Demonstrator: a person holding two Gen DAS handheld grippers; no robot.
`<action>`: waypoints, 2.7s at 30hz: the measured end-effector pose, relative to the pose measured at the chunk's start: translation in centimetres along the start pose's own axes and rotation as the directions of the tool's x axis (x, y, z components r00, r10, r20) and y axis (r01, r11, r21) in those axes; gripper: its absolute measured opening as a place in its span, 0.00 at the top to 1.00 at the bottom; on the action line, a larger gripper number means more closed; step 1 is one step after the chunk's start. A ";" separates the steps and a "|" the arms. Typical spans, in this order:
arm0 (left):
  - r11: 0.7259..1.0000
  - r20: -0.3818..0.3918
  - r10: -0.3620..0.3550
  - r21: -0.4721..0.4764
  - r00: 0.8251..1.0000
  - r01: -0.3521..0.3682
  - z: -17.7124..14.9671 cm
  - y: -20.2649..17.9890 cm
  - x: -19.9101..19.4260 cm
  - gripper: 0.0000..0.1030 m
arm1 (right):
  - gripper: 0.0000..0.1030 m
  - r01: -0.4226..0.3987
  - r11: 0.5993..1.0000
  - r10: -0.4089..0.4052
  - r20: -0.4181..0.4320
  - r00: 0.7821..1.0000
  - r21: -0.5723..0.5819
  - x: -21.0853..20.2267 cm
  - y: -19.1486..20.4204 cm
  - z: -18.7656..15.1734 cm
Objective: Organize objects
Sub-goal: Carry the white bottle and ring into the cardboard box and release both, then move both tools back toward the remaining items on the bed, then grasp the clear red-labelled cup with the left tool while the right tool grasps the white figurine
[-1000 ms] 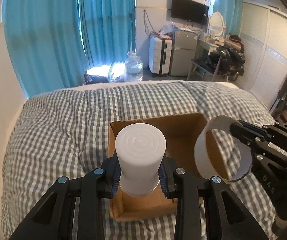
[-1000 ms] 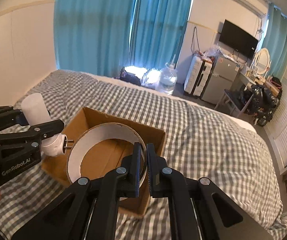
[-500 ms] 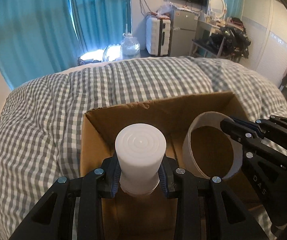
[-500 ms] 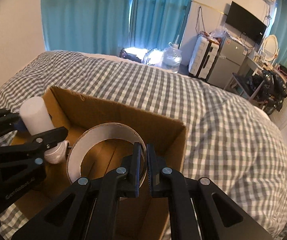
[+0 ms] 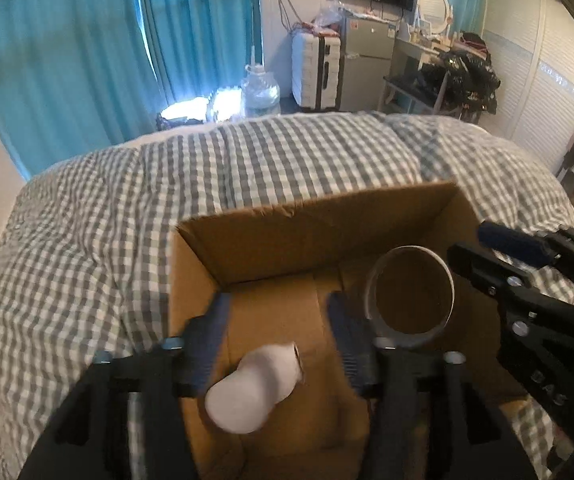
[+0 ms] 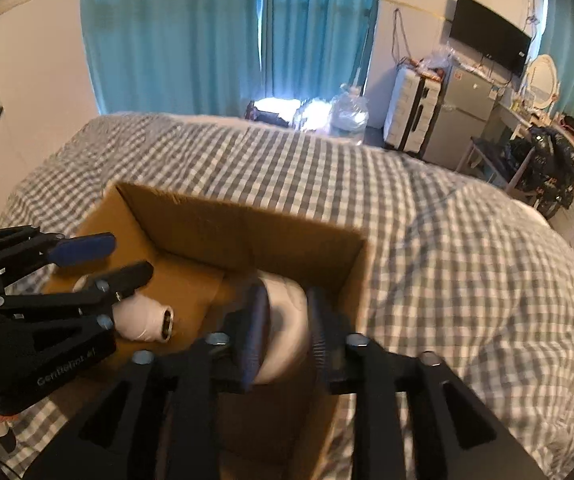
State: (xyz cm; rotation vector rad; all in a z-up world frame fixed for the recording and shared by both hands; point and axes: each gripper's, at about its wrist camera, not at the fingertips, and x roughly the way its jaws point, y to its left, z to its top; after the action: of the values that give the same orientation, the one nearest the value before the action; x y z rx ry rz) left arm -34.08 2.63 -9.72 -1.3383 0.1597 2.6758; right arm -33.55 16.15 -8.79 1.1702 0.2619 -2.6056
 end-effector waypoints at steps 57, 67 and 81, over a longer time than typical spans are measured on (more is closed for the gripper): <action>0.988 0.013 0.125 -0.087 0.992 -0.124 -22.3 -3.9 -15.3 0.00 | 0.07 -0.055 0.994 0.047 -0.083 0.995 -0.089 -17.3 5.2 -22.1; 0.993 -0.042 0.095 -0.068 0.995 -0.098 -24.1 -4.5 -12.9 0.00 | 0.30 -0.069 0.986 0.038 -0.199 0.979 -0.152 -14.5 6.4 -24.2; 0.993 -0.077 0.078 -0.082 0.994 -0.084 -22.4 -6.1 -10.7 0.00 | 0.51 -0.047 0.983 0.018 -0.161 0.987 -0.179 -15.5 6.4 -23.3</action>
State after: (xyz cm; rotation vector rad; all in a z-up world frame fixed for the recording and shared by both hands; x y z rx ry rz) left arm -9.03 4.16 -14.73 -1.4871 0.1115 2.7295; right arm -5.30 19.15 -12.77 1.3049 0.4984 -2.4043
